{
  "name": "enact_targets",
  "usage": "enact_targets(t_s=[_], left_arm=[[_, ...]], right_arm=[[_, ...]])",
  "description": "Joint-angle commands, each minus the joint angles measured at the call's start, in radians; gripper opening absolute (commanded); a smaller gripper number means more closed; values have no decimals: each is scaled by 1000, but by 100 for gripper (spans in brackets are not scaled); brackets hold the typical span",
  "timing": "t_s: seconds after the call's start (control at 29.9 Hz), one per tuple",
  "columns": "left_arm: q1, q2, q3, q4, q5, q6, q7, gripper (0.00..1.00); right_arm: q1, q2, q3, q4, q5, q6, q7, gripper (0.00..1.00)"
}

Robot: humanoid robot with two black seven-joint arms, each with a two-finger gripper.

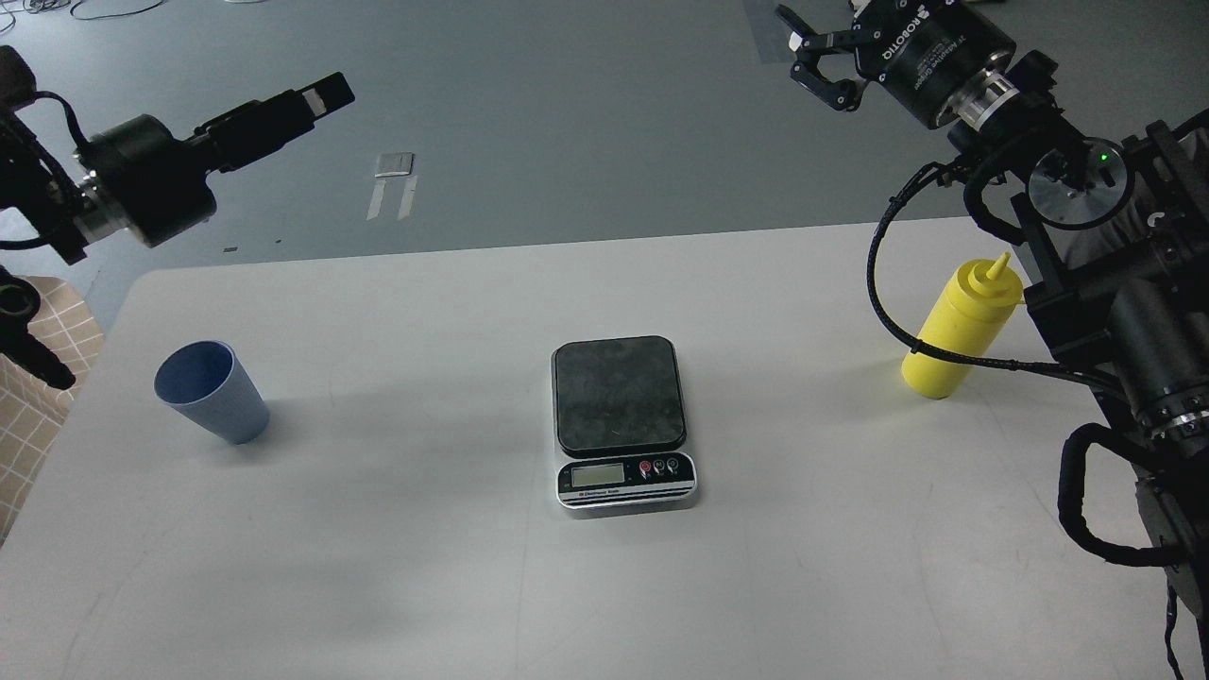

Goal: Pour seasoning into cup on scale with both arms
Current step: 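Reach the left gripper down to the blue cup and close on it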

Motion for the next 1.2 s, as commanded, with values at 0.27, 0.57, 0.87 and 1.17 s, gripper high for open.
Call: enact_targets(t_s=[0.27, 0.57, 0.87, 1.17], left_arm=[[200, 88, 11, 90, 333, 211, 0, 94], [227, 175, 77, 224, 336, 211, 0, 89], [229, 155, 134, 268, 322, 208, 0, 87], [227, 115, 141, 308, 305, 175, 0, 81]], right_arm=[[1, 5, 0, 0, 0, 0, 0, 99], [1, 5, 0, 0, 0, 0, 0, 99], [0, 5, -4, 0, 0, 0, 1, 99], [-3, 5, -6, 0, 0, 0, 1, 99]])
